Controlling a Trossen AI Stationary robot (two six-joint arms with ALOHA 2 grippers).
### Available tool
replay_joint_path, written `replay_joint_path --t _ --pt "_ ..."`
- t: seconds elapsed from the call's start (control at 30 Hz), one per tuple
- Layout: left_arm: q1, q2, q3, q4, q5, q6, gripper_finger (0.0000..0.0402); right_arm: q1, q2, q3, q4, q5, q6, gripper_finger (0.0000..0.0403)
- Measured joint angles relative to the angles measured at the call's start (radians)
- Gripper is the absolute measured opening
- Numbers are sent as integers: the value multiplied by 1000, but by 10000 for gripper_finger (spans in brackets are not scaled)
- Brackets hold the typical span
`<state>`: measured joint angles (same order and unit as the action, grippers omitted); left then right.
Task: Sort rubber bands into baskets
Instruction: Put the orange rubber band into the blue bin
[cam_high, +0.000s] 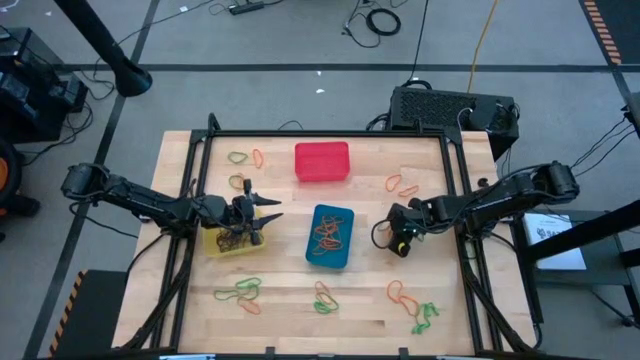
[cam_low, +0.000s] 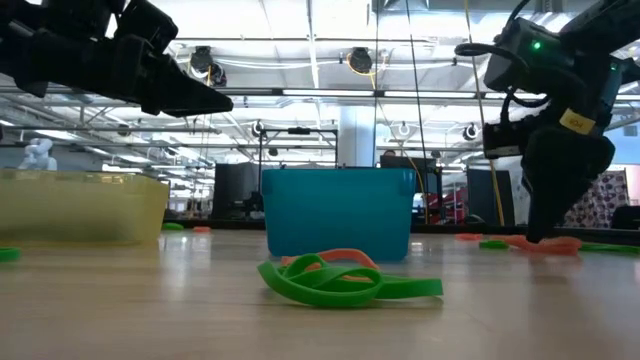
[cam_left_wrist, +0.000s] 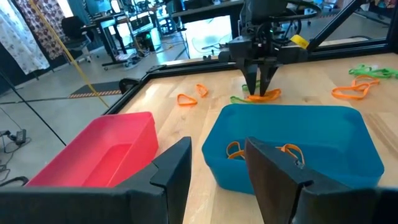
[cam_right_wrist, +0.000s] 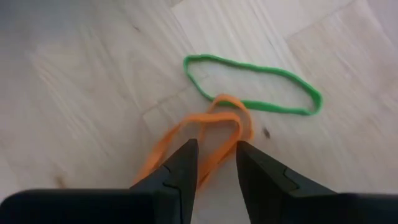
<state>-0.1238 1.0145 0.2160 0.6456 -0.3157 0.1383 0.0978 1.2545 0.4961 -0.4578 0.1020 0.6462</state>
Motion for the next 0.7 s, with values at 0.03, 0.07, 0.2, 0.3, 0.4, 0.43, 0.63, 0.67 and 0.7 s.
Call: replay_joint_path --t 0.03,0.07,0.2,0.3,0.4,0.43,0.63,0.67,0.7 --pt "0 0 0 0 0 0 157 0 0 0 6 0 2 104" --pt "0 0 0 0 0 0 157 0 1 0 12 -1 7 104" --pt "0 0 0 0 0 0 157 0 4 0 14 -21 25 104" --pt "0 0 0 0 0 0 157 0 4 0 13 -22 22 104" --pt "0 0 0 0 1 0 157 0 5 0 13 -19 22 104" --pt "0 0 0 0 1 0 157 0 5 0 13 -19 22 102" --pt "0 0 0 0 1 -1 157 0 22 0 12 -16 20 54" --pt "0 0 0 0 1 -2 157 0 27 0 13 -16 21 39" --pt "0 0 0 0 1 -2 157 0 33 0 15 -16 21 24"
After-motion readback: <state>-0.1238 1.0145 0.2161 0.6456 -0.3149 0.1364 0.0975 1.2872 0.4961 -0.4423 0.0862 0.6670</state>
